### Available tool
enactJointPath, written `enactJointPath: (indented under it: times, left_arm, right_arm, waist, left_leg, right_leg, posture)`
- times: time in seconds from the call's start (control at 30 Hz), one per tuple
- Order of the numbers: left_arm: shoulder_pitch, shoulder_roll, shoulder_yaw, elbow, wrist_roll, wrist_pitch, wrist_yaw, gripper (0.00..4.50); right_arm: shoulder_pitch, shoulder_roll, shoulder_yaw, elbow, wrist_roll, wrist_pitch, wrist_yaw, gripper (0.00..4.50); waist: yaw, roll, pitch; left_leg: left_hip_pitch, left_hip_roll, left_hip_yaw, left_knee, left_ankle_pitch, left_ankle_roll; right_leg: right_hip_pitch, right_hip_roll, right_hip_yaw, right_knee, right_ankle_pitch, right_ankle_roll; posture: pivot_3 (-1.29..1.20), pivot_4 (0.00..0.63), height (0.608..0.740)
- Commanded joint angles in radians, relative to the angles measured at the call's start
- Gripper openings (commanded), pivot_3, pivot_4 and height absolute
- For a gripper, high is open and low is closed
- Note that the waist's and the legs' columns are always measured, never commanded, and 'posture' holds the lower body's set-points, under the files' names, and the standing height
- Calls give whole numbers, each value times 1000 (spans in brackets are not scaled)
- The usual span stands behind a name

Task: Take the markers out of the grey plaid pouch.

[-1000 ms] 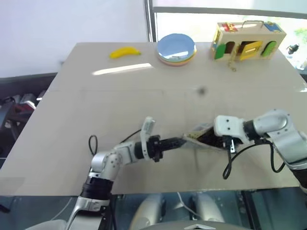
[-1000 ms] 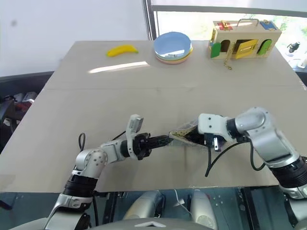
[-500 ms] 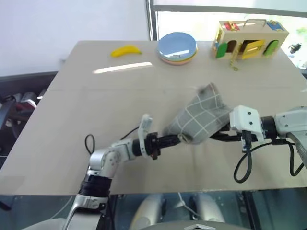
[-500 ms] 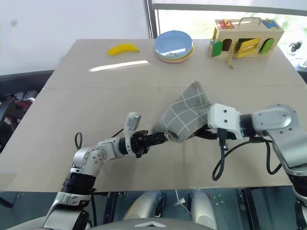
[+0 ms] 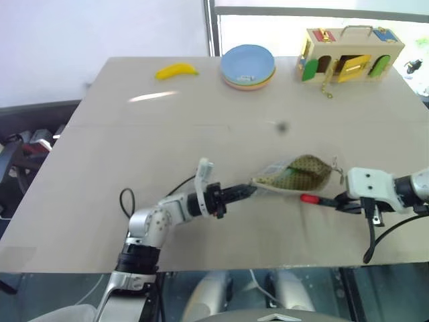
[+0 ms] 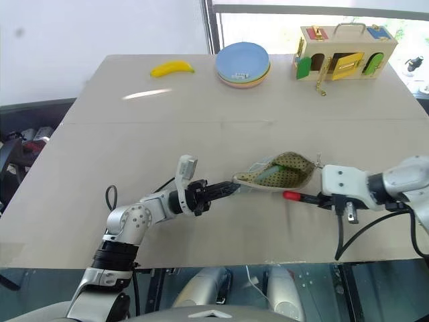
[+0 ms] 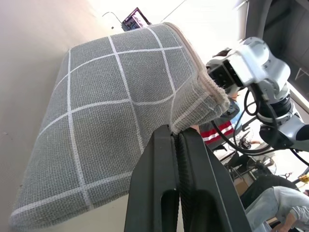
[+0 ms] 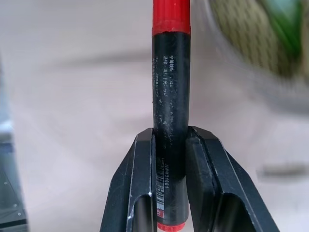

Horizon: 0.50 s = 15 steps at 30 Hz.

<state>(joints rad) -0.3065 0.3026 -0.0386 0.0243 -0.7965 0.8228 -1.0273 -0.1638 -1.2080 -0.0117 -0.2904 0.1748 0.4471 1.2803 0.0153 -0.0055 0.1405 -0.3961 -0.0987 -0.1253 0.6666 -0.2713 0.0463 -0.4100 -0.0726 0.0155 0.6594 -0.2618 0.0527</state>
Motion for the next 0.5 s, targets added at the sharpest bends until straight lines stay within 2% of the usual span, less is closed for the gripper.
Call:
enactJointPath:
  times: [0.03,0.2,0.23,0.3,0.33,0.43,0.5]
  left_arm:
    - [12,0,20,-18,-10,-8,1,0]
    - [18,1,23,-22,-12,-6,2,0]
    - [18,0,23,-23,-13,-5,3,0]
    - [16,-2,21,-23,-13,-2,4,0]
    - [16,-2,21,-25,-14,0,5,0]
    - [19,0,20,-32,-17,4,5,0]
    - [27,5,15,-40,-11,1,2,0]
  right_arm:
    - [26,-45,-62,102,-41,-72,-15,347]
    - [31,8,-1,284,-128,-186,-96,347]
    - [27,20,14,302,-144,-199,-108,1132]
    - [24,32,33,319,-180,-216,-135,1734]
    - [16,41,27,314,-185,-220,-151,2313]
    - [5,26,-16,263,-153,-189,-134,3526]
    - [2,-12,-61,199,-123,-137,-108,3526]
  waist:
    - [0,0,0]
    - [-3,0,0]
    - [-3,1,0]
    - [-4,2,-1]
    - [-4,1,-1]
    - [-3,1,-1]
    - [-2,2,0]
  left_leg:
    - [0,0,0,0,0,0]
    - [1,0,1,0,0,0]
    - [1,0,1,0,0,0]
    - [1,0,2,0,0,0]
    - [2,0,2,0,0,0]
    - [2,0,3,1,0,0]
    - [2,0,3,1,0,0]
  right_leg:
    - [0,0,0,0,0,0]
    - [0,0,1,1,0,0]
    - [0,0,1,1,0,0]
    - [0,1,2,2,0,0]
    - [0,1,2,2,0,0]
    - [0,1,3,2,0,0]
    - [0,1,3,2,0,0]
  posture:
    - [0,150,740]
    - [0,150,740]
    - [0,150,740]
    - [0,150,740]
    - [0,150,740]
    - [0,150,740]
    - [0,150,740]
